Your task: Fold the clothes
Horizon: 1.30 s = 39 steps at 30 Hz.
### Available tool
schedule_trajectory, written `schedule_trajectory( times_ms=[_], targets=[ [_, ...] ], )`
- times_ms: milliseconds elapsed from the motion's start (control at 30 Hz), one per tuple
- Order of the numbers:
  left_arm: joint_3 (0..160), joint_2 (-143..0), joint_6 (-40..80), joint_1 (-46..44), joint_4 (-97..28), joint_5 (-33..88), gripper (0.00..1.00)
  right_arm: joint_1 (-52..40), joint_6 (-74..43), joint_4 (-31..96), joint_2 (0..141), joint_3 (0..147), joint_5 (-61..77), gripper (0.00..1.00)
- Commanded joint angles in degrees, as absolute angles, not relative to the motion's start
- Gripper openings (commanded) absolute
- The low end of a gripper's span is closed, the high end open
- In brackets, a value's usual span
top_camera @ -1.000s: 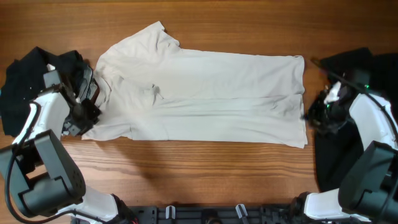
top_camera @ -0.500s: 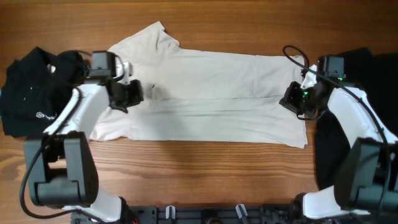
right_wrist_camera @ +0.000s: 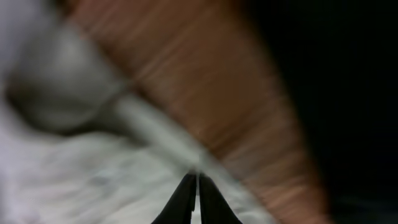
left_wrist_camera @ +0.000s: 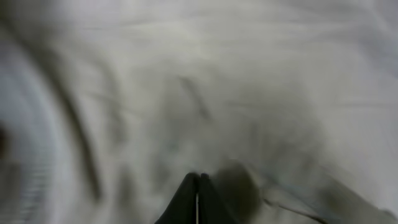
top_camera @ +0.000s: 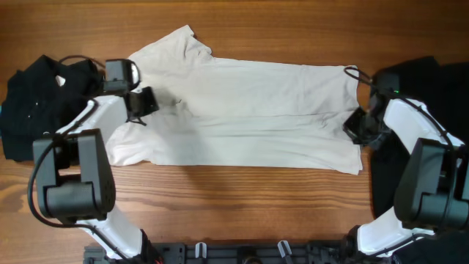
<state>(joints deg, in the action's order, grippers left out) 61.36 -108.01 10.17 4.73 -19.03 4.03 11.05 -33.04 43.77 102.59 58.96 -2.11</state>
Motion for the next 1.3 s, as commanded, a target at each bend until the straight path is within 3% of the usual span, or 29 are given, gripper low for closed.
schedule_trajectory(
  times_ms=[0, 133, 200, 267, 467, 533, 567, 600, 767, 900, 967, 1000, 1133, 1267],
  targets=[
    [62.3, -107.8, 10.7, 6.7, -20.2, 4.8, 0.04, 14.2, -28.9, 44.6, 103.1, 59.9, -3.3, 0.1],
    [65.3, -102.1, 10.6, 5.6, -25.2, 7.6, 0.13, 14.5, -17.2, 44.9, 97.4, 64.9, 13.0, 0.22],
    [67.5, -98.1, 10.5, 4.3, -26.9, 8.4, 0.34, 14.5, -13.5, 45.5, 92.7, 68.9, 21.0, 0.36],
    [69.3, -94.6, 10.5, 3.0, -26.2, 9.6, 0.42, 14.5, -13.7, 45.5, 88.8, 71.7, 25.8, 0.45],
    [77.2, -93.8, 7.9, 0.6, -28.1, 9.3, 0.41, 14.1, -11.4, 46.4, 85.7, 72.4, 28.7, 0.47],
    [80.1, -94.9, 7.9, 1.0, -27.7, 8.4, 0.42, 12.8, -11.4, 44.8, 86.1, 72.4, 28.3, 0.53],
    [82.0, -96.5, 7.9, 1.0, -27.6, 8.3, 0.43, 12.2, -11.7, 42.9, 86.1, 72.4, 28.3, 0.63],
    [83.5, -98.0, 7.9, 1.0, -27.5, 8.3, 0.45, 11.6, -12.3, 40.9, 86.1, 72.4, 28.3, 0.65],
    [85.2, -101.6, 8.1, -0.2, -35.3, 8.3, 0.57, 10.9, -17.4, 45.2, 86.1, 72.4, 22.5, 0.65],
    [85.2, -101.1, 8.3, 0.6, -52.0, 7.8, 0.45, 10.9, -19.7, 58.2, 87.6, 71.1, 14.9, 0.63],
    [85.2, -101.0, 10.9, 2.0, -60.1, 7.9, 0.4, 10.9, -19.5, 62.1, 89.3, 68.2, 11.8, 0.84],
    [85.2, -101.0, 11.1, 2.9, -63.4, 8.1, 0.35, 11.1, -19.4, 62.1, 89.9, 66.0, 11.0, 0.86],
    [85.2, -100.3, 11.1, 7.9, -73.1, 8.1, 0.29, 14.6, -19.4, 59.1, 90.7, 56.1, 13.6, 0.85],
    [84.0, -98.9, 11.2, 11.9, -76.6, 8.1, 0.29, 17.0, -19.8, 55.3, 90.7, 49.8, 15.4, 0.82]
  ],
)
